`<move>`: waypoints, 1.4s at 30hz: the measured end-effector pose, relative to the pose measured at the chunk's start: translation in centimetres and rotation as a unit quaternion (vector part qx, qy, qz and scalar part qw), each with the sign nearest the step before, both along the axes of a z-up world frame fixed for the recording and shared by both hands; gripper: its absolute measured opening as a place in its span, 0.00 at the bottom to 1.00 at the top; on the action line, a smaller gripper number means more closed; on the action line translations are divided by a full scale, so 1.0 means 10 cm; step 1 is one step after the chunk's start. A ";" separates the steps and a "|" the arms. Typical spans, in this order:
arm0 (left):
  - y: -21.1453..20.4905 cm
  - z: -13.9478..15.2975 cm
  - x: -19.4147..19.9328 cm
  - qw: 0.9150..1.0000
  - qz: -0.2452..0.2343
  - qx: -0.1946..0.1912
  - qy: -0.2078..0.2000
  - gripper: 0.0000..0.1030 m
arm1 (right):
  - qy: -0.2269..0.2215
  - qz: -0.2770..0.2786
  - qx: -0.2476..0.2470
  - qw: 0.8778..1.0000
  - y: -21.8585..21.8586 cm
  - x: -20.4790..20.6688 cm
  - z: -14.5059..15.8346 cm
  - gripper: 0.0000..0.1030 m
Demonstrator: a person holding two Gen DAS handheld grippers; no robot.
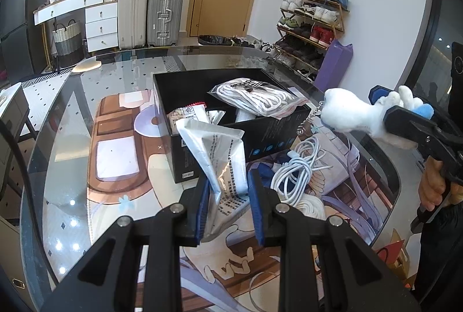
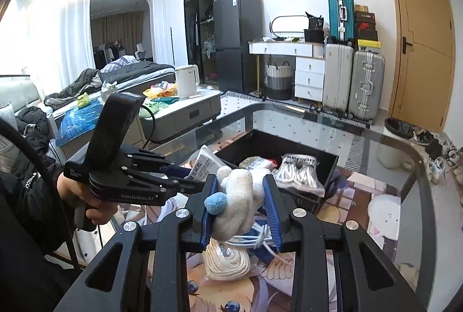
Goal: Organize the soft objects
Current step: 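Carry the packet with the left tool while the right tool carries the plush over the box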
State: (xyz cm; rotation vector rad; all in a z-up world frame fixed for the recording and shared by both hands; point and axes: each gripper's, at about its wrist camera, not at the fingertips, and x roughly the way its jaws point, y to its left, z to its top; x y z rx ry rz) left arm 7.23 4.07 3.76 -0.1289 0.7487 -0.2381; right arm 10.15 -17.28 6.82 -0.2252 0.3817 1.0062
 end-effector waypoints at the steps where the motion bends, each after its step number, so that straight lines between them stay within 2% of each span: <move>1: 0.00 0.00 -0.01 1.000 -0.001 0.000 -0.001 0.23 | 0.000 0.000 0.002 1.000 -0.01 0.00 0.00 0.31; 16: 0.04 0.18 0.03 1.000 0.008 -0.005 -0.023 0.23 | 0.002 -0.013 0.017 1.000 0.00 0.07 -0.04 0.31; 33: 0.09 0.36 0.36 0.999 0.022 -0.016 -0.038 0.23 | 0.006 -0.022 0.029 0.999 0.20 0.32 0.09 0.31; 42: 0.13 0.32 0.57 0.999 0.030 -0.014 -0.032 0.23 | 0.013 -0.025 0.031 0.999 0.32 0.44 0.13 0.31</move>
